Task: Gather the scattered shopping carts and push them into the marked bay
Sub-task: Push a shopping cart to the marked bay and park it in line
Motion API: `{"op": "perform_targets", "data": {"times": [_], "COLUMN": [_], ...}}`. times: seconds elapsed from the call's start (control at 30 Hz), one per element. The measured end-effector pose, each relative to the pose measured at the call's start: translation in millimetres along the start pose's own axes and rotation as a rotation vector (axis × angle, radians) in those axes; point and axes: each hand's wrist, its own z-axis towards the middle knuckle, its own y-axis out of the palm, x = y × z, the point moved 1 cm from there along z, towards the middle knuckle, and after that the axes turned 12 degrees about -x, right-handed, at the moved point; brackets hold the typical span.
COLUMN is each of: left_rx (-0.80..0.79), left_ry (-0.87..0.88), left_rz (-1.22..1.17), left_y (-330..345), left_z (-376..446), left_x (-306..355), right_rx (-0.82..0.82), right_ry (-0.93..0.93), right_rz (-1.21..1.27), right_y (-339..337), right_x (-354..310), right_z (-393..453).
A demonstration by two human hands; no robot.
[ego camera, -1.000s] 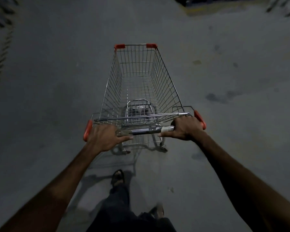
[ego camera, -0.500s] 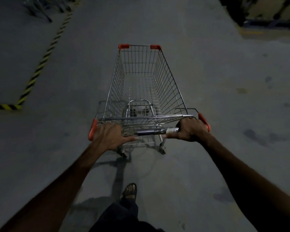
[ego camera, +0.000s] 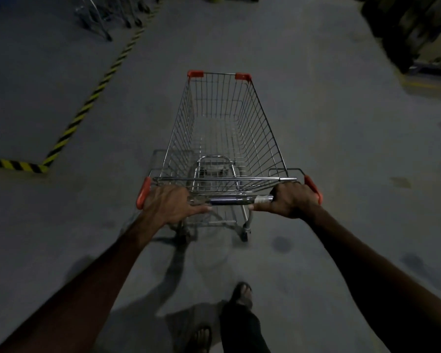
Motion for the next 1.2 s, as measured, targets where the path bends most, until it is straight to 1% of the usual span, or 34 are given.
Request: {"op": "perform_targets", "data": {"times": [0.2,0.33,0.4,0.57,0.6,0.7,0.8,0.87,1.0,1.07,1.2], "left_rx": [0.014,0.015,-0.009,-0.02,-0.008,0.106,0.124,0.105,-0.033,-0.041,-0.051], "left_ry": [-0.032,-0.069,-0.092,-0.153,-0.149,-0.115,-0.108,-0.134,-0.206,-0.225,-0.174], "left_rz": [-0.017,-0.016,-0.046,-0.099,-0.099,-0.054,-0.056,-0.079,-0.147,-0.149,-0.204], "left_y": [-46.1,-81.6,-99.8,-139.9,-147.2,-160.7,-174.2,-188.5,-224.3,-239.0,-263.5], "left_z": [74.4,132.6,156.6,218.4,229.3,264.7,301.1,325.5,377.9,406.2,463.2], "left_x": [-18.8,-30.8,-35.3,-46.1,-47.5,-58.4,-74.0,-83.6,-104.4,-118.7,-153.4], "right_rx": [0.022,0.012,-0.009,0.037,0.047,0.079,0.058,0.066,0.1,0.101,0.122], "right_ry": [-0.051,-0.089,-0.108,-0.162,-0.174,-0.209,-0.222,-0.232,-0.221,-0.255,-0.292], "right_rz": [-0.013,-0.036,-0.058,-0.097,-0.099,-0.091,-0.093,-0.117,-0.157,-0.14,-0.137], "right_y": [-54.1,-101.0,-123.1,-167.7,-174.7,-195.4,-218.9,-237.7,-276.2,-293.6,-333.5], "right_x": [13.3,21.1,24.9,38.3,41.7,50.2,53.3,51.7,49.8,48.7,40.3], "right_z": [90.3,144.0,167.6,235.4,250.5,297.0,339.6,365.2,423.1,457.0,521.3]}}
